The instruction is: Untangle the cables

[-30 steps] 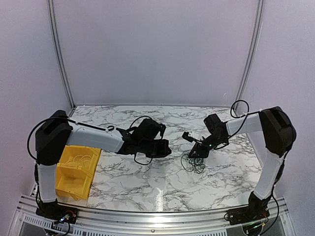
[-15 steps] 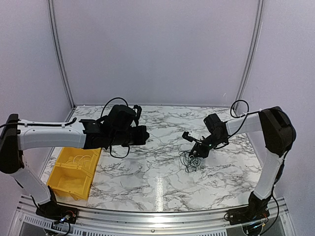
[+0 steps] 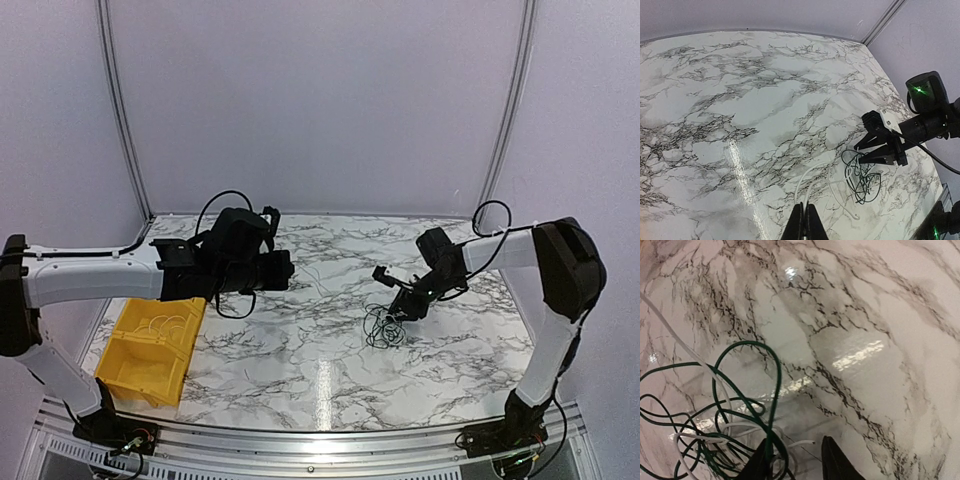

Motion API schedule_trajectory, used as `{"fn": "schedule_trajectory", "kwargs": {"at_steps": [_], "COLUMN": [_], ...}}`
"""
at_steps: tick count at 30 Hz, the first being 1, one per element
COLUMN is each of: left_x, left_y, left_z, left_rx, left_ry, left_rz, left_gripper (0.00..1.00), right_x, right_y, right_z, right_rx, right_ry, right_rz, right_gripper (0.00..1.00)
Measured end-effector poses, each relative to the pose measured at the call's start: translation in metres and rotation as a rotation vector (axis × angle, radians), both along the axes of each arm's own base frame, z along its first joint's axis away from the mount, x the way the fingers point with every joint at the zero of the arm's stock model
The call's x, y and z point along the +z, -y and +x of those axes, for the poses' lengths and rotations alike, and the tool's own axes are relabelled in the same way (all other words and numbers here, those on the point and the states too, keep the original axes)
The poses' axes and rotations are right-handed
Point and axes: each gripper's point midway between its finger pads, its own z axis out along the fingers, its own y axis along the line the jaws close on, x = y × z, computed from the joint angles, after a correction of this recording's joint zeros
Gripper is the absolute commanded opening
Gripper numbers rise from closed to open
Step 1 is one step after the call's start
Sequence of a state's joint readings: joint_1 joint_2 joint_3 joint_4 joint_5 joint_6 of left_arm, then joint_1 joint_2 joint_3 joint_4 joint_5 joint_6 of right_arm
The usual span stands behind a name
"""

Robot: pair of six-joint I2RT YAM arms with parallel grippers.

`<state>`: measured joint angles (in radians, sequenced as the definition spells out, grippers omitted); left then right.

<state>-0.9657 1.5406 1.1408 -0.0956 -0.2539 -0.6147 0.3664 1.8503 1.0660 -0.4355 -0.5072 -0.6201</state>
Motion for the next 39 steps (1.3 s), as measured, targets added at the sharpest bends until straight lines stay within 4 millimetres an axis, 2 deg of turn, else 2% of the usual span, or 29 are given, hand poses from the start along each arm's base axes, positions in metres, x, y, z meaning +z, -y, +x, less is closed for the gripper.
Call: {"fn": "schedule_trajectory", "kwargs": {"at_steps": [2,4,7,9,11,13,15,19,21,25,30,32,34,36,39], "left_x": [-0.004,-0.012,-0.024,-0.030,-0.034,-0.037,-0.039,-0.041,-0.041,-0.042,-0.047,-0.049,-0.049,-0.043,-0.027], "left_y": [0.001,0.003,0.005,0.006,0.006,0.007,0.008,0.009,0.009,0.009,0.007,0.006,0.003,0.000,-0.008], "left_z": [0.000,0.001,0.001,0.002,0.002,0.002,0.001,0.001,0.001,0.001,0.000,-0.001,-0.001,0.000,0.004], "left_rx": [-0.002,-0.007,-0.009,-0.011,-0.010,-0.012,-0.015,-0.016,-0.016,-0.014,-0.011,-0.011,-0.008,-0.002,0.012], "left_ry": [-0.007,-0.020,-0.039,-0.048,-0.056,-0.064,-0.071,-0.078,-0.079,-0.081,-0.085,-0.087,-0.080,-0.060,-0.022], "left_rz": [0.006,0.019,0.039,0.047,0.051,0.051,0.051,0.050,0.051,0.048,0.051,0.058,0.065,0.070,0.064], "left_gripper": [0.00,0.00,0.00,0.00,0.00,0.00,0.00,0.00,0.00,0.00,0.00,0.00,0.00,0.00,0.00], "right_x": [0.012,0.039,0.086,0.106,0.111,0.103,0.084,0.046,0.035,0.028,0.013,0.001,-0.003,-0.004,-0.004], "right_y": [0.001,0.000,-0.007,-0.018,-0.032,-0.048,-0.060,-0.073,-0.079,-0.092,-0.101,-0.101,-0.101,-0.101,-0.101], "right_z": [-0.003,-0.003,-0.003,-0.006,-0.010,-0.016,-0.023,-0.035,-0.037,-0.030,-0.013,-0.010,-0.008,-0.007,-0.007], "right_rx": [0.001,0.011,0.039,0.077,0.117,0.157,0.190,0.226,0.234,0.242,0.230,0.224,0.226,0.229,0.233], "right_ry": [0.009,0.066,0.190,0.252,0.276,0.262,0.221,0.129,0.104,0.127,0.147,0.137,0.147,0.161,0.166], "right_rz": [0.001,0.028,0.078,0.100,0.113,0.111,0.099,0.065,0.053,0.049,0.025,0.005,0.001,-0.004,-0.002], "right_gripper": [0.53,0.59,0.62,0.63,0.63,0.63,0.64,0.64,0.64,0.63,0.53,0.49,0.43,0.38,0.36]}}
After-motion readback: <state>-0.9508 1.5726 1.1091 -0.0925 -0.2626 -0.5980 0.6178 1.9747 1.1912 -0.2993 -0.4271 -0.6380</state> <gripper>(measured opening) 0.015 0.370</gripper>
